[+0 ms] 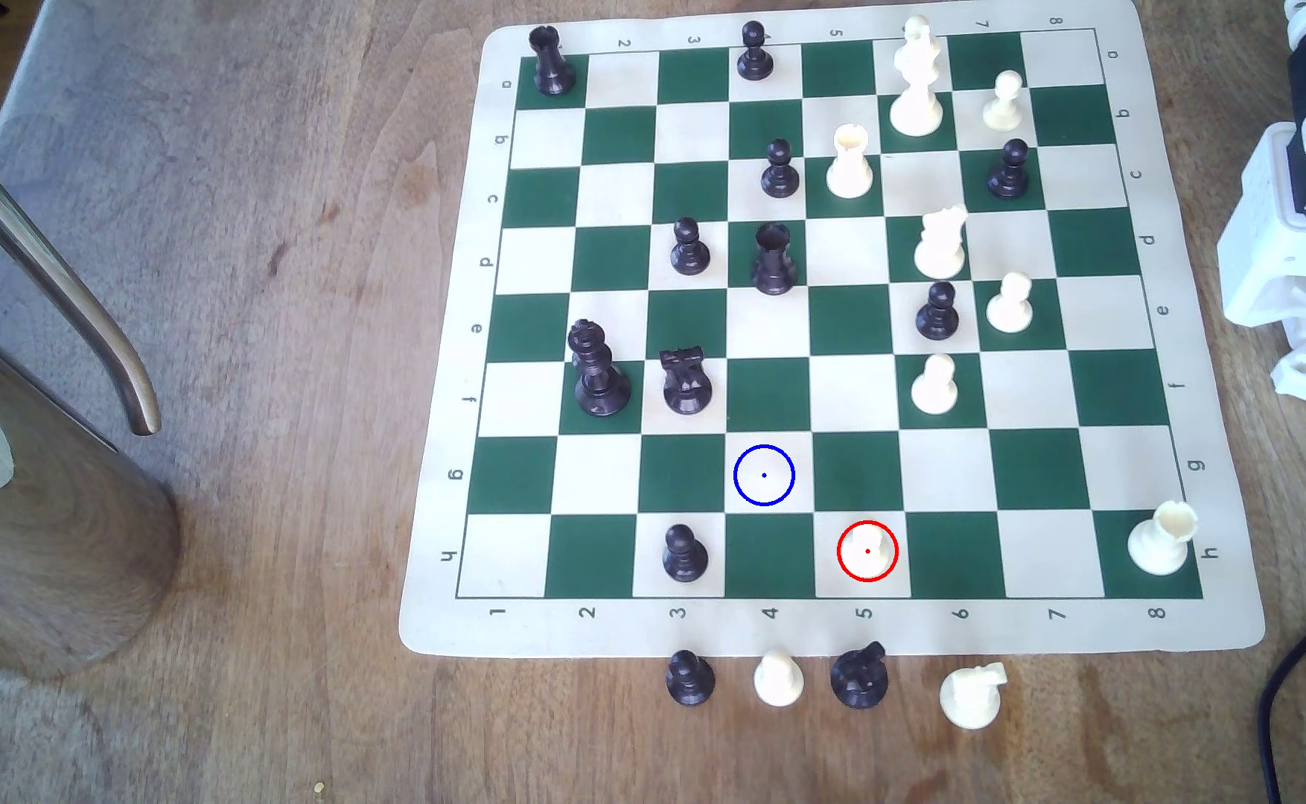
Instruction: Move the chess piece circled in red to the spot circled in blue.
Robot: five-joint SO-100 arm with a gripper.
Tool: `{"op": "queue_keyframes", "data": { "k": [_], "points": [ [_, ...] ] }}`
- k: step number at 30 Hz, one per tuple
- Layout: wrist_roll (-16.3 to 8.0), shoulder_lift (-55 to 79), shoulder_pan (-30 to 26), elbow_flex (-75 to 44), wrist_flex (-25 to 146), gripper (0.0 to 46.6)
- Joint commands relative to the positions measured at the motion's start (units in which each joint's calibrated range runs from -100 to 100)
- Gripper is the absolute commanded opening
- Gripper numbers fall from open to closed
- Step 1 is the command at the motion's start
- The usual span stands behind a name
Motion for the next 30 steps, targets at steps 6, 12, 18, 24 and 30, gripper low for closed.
{"op": "queue_keyframes", "data": {
  "k": [6, 12, 18, 24, 30],
  "points": [
    [-0.5, 0.1, -4.7, -0.2, 14.6, 5.6],
    [-0.6, 0.2, -7.9, -8.5, 45.5, 3.7],
    [-0.6, 0.2, -10.2, -18.3, 70.2, 1.7],
    [-0.5, 0.2, -12.7, -25.8, 87.9, 0.2],
    [-0.3, 0.3, -16.3, -30.3, 105.4, 0.2]
  ]
}}
